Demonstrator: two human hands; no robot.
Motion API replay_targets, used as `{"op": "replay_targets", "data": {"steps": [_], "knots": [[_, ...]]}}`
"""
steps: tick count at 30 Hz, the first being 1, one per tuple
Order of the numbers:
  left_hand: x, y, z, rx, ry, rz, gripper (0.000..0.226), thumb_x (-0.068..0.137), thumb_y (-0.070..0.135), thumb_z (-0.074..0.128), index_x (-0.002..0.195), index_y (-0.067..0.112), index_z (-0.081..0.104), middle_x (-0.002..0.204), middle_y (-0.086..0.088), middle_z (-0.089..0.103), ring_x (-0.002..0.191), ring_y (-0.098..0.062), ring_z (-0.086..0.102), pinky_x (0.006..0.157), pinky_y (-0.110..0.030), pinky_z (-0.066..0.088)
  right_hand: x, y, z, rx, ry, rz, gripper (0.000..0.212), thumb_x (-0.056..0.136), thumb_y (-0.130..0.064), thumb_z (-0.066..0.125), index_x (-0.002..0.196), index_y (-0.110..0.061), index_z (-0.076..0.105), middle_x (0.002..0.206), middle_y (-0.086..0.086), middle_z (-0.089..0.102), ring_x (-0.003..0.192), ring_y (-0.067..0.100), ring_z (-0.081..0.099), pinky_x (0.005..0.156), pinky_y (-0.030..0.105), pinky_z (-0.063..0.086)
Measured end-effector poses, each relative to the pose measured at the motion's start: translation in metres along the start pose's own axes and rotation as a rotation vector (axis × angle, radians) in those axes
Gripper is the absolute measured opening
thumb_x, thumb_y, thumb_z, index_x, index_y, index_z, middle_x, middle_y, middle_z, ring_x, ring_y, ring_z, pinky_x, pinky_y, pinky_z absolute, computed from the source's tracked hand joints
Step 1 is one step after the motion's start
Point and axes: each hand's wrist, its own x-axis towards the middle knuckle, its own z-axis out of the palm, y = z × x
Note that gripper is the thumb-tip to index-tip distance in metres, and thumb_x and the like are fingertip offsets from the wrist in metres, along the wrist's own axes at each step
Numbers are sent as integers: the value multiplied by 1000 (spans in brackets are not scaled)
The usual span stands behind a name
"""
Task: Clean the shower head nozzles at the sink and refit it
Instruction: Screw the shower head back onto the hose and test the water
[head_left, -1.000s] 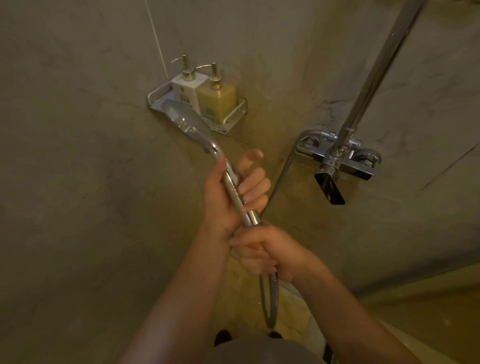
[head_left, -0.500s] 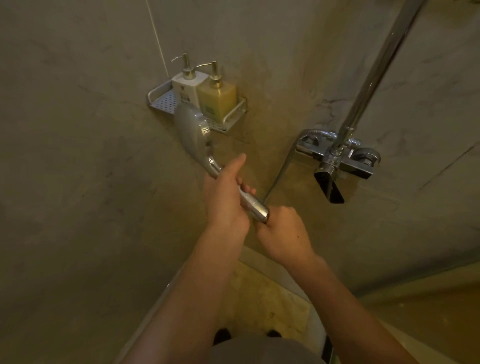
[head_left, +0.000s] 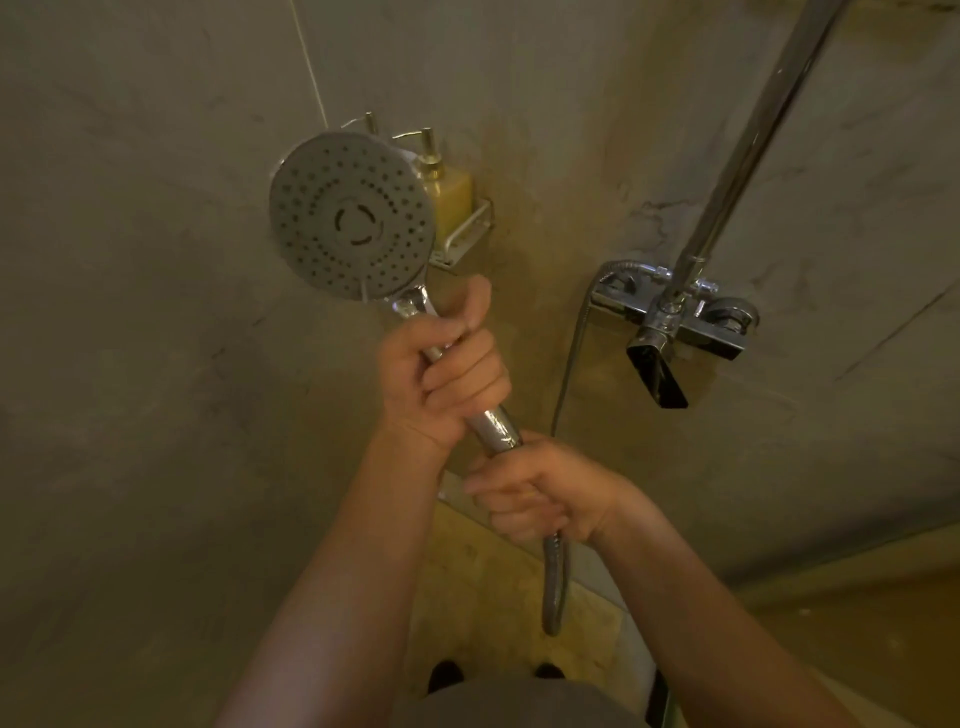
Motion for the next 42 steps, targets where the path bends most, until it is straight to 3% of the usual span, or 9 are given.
{"op": "replay_targets", "data": {"steps": [4,7,10,15,20,34,36,38,42], "knots": [[10,-13,12,501,686,120,28,88,28,77,97,9,58,60,0,59,49,-13,59,50,-27,52,14,2,7,-187,656,-241,42,87,-12,65,54,-21,39,47,-4,32,39,9,26,42,26,16],[16,-32,19,647,844,174,37,87,23,80,112,7,58,82,-2,64,65,-14,67,63,-30,58,24,11,-6,-583,1036,-384,38,87,-21,64,54,-14,46,51,-6,46,49,10,39,48,28,30],[16,-40,22,517,950,256,25,88,13,77,85,13,52,58,3,50,49,-13,51,55,-29,50,20,15,-20,-972,1173,-318,30,86,-32,62,63,-14,55,61,5,60,57,27,56,51,33,38],[16,-43,19,305,1038,293,48,90,18,76,61,21,38,46,4,30,39,-13,31,45,-27,32,22,22,-17,-1028,1154,-315,30,82,-31,59,60,-15,48,69,14,66,65,38,60,53,38,43],[12,-36,16,223,978,194,52,96,29,65,55,23,34,45,4,22,34,-13,22,42,-24,24,18,23,-13,-856,1016,-318,38,82,-18,57,51,-18,35,51,2,47,51,21,42,48,35,32],[-4,-21,-25,66,199,-9,41,86,23,69,52,18,47,36,6,21,28,-12,20,37,-16,29,16,27,12,-439,735,-377,43,86,-9,70,59,-16,37,57,-1,28,53,8,22,46,26,19],[-3,-22,-24,103,278,-21,38,87,25,70,58,17,48,37,5,25,29,-11,25,37,-18,28,22,31,13,-418,767,-371,42,85,-11,71,59,-16,39,58,-1,29,53,8,22,46,27,20],[3,-26,-19,311,563,-17,31,88,31,73,69,16,53,43,1,39,35,-12,40,39,-21,34,30,38,7,-471,915,-399,45,84,-9,68,55,-18,35,52,-7,32,50,8,25,48,30,23],[7,-40,-9,644,976,241,46,81,33,87,106,11,55,81,-6,63,62,-15,64,58,-30,56,44,46,-6,-770,1166,-355,33,87,-31,57,60,-21,42,58,0,57,56,25,52,53,33,33]]}}
